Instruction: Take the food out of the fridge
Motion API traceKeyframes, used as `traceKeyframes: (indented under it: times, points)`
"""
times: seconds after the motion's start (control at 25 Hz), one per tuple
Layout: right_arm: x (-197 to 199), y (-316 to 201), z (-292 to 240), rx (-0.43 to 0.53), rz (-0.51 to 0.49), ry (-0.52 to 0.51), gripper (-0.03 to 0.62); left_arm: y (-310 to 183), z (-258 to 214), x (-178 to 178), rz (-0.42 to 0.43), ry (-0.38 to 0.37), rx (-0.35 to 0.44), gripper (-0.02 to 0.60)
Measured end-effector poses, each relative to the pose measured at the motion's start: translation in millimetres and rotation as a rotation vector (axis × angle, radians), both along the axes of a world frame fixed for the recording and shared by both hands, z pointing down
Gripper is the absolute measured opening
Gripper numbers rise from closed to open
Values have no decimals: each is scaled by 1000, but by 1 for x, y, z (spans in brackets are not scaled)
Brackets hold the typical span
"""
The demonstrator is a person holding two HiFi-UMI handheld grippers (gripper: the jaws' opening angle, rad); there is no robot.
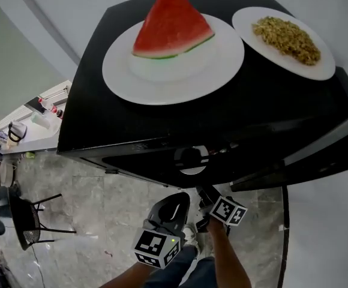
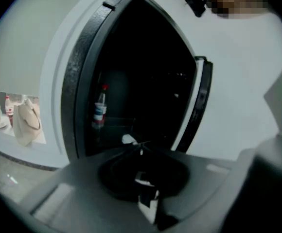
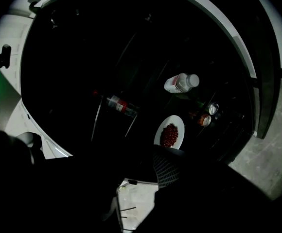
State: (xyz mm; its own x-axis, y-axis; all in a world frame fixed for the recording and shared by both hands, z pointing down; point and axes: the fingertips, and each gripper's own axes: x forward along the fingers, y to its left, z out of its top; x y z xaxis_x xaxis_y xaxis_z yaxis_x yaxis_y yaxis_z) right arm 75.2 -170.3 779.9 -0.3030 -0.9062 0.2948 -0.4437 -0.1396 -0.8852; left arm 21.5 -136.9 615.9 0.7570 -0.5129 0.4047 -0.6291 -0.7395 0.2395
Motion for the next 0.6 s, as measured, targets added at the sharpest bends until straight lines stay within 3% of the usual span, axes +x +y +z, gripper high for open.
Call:
traceKeyframes:
  times: [0.48, 0.6]
  points:
    - [5, -31, 104, -122, 110, -168, 178, -11, 29, 16, 101, -28, 61, -2]
    - [3, -36, 116, -111, 119, -221, 183, -9, 40, 17, 111, -29, 60, -2]
